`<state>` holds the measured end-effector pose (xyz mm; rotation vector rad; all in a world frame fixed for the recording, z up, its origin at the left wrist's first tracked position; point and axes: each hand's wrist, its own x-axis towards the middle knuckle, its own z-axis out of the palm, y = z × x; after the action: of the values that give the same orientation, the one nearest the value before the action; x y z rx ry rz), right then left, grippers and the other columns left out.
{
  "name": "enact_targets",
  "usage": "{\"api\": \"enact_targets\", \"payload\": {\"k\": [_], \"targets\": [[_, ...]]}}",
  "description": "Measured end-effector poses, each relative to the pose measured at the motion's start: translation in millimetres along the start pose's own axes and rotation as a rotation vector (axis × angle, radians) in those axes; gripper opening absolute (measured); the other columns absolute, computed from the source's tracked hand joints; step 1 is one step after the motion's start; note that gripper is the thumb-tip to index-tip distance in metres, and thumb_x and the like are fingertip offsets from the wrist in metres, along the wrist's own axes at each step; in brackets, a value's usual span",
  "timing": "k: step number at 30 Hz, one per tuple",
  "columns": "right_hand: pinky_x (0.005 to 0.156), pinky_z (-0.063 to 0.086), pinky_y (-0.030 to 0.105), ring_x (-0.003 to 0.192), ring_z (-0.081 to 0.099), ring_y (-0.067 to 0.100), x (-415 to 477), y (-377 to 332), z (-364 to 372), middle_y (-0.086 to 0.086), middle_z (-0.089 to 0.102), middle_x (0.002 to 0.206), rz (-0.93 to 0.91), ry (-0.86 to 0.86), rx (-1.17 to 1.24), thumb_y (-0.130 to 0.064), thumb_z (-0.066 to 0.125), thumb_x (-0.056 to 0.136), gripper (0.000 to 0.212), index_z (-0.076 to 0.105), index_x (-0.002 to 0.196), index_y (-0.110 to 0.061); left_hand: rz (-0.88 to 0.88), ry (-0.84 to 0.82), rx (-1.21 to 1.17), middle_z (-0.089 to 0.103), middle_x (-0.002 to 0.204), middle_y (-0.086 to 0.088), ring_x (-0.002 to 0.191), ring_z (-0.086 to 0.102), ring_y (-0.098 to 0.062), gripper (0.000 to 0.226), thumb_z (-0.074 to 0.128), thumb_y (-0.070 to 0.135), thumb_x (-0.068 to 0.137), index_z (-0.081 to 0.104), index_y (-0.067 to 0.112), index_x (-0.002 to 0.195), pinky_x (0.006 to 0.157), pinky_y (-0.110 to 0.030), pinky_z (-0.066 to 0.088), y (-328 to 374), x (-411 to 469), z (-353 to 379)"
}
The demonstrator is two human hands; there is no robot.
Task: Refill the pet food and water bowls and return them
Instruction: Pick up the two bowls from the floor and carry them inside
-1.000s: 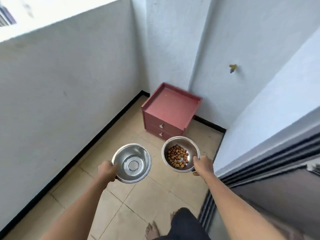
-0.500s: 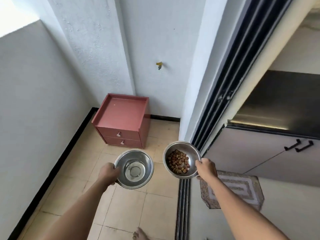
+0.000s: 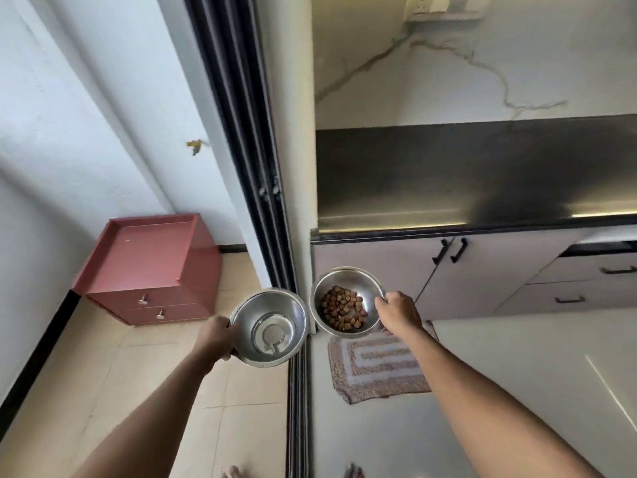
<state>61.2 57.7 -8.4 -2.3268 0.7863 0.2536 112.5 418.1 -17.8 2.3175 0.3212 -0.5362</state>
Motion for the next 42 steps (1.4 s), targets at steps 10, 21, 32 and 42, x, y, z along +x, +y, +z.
{"api": "enact_targets", "payload": {"k": [10,21,32,42], "targets": [[0.057,0.067,0.039,0.05,0.074,0.019,40.8,85.7,-149.2,0.006,0.074,0.066,0.067,0.147,0.172,-0.029,0.051,0.103,0.033,0.065,0.079,-0.012,0.151,-0.002,0.045,0.055,0.04,-0.004,0.029,0.048,-0.017,0.036,0.053,0.012,0.087,0.054,0.009,0.051,0.035,-0.017,0.035,184.0,-11.4,69.5],[0.06,0.068,0.039,0.057,0.077,0.022,139.3,132.8,-261.8,0.013,0.077,0.07,0.127,0.275,0.297,-0.028,0.055,0.105,0.025,0.066,0.09,-0.011,0.268,-0.012,-0.001,0.063,0.048,-0.012,0.04,0.058,-0.021,0.036,0.056,0.019,0.086,0.065,0.002,0.055,0.046,-0.025,0.049,342.8,63.8,130.9],[0.066,0.068,0.038,0.062,0.078,0.017,282.0,151.2,-337.3,0.01,0.077,0.08,0.171,0.249,0.31,-0.029,0.053,0.108,0.021,0.064,0.099,-0.013,0.253,-0.062,-0.017,0.061,0.045,-0.007,0.035,0.058,-0.017,0.034,0.058,0.019,0.095,0.063,0.002,0.066,0.041,-0.021,0.045,470.4,165.4,202.7],[0.069,0.069,0.041,0.068,0.08,0.019,397.5,159.4,-379.8,0.009,0.078,0.082,0.198,0.161,0.323,-0.026,0.052,0.106,0.023,0.067,0.106,-0.009,0.158,0.012,-0.041,0.062,0.044,-0.007,0.037,0.059,-0.019,0.034,0.059,0.02,0.094,0.063,0.003,0.065,0.045,-0.022,0.044,532.9,211.8,245.6]]}}
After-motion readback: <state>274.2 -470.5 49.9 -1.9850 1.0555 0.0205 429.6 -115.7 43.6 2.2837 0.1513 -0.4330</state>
